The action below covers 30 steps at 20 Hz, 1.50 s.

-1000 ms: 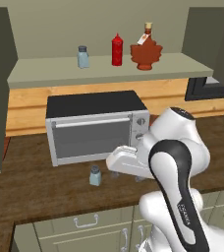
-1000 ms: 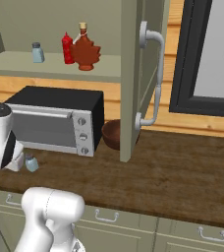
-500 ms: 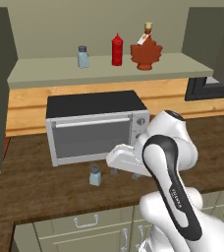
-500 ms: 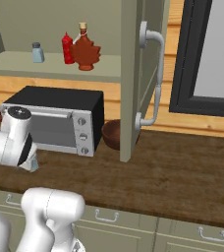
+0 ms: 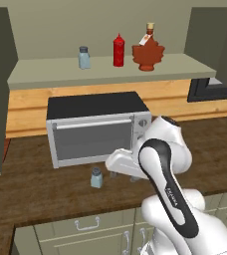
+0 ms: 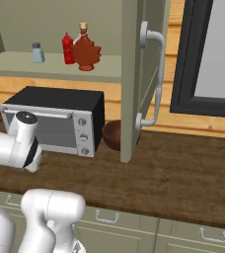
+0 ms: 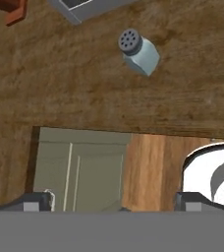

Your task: Put the shaker and condiment bottle from the counter next to their counterparts in the cabinet.

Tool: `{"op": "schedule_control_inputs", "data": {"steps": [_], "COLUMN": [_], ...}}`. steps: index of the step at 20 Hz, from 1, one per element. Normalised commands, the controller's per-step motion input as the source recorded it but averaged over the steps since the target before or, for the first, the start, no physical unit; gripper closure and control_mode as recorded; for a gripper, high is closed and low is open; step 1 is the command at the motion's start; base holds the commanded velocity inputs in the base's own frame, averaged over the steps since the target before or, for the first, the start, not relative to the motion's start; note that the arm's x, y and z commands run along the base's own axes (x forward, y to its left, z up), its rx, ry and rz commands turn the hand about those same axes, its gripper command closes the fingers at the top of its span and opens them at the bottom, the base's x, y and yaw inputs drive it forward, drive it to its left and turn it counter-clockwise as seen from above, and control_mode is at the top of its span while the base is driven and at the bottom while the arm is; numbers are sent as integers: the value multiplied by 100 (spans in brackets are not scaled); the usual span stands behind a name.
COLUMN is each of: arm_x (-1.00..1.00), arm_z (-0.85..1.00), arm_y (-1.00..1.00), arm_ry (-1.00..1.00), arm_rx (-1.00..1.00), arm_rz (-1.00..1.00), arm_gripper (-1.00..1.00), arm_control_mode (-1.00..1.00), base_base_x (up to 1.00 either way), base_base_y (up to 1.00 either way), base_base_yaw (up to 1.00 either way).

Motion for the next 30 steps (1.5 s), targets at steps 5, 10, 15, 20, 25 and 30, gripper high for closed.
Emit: {"op": "schedule_control_inputs", "data": {"steps": [5,10,15,20,25,30], "arm_x": [9,2,0,22,3,15], "arm_z": [-27,-20,-19,-45,-25,-18], "arm_y": [5,10,2,0,0,0], "arm_ry": [-37,-33,0,-2,-2,-4], "arm_rx": [-1,0,3,0,1,0], "arm_rz": [-1,-1,0,0,0,0], "arm_gripper": [-100,-100,-100,-100,-100,-100], "arm_control_mode": [-100,-100,-100,-100,-100,-100], "base_base_x": [0,0,0,0,0,0], "base_base_y": [0,0,0,0,0,0], "base_base_yaw": [0,0,0,0,0,0]}}
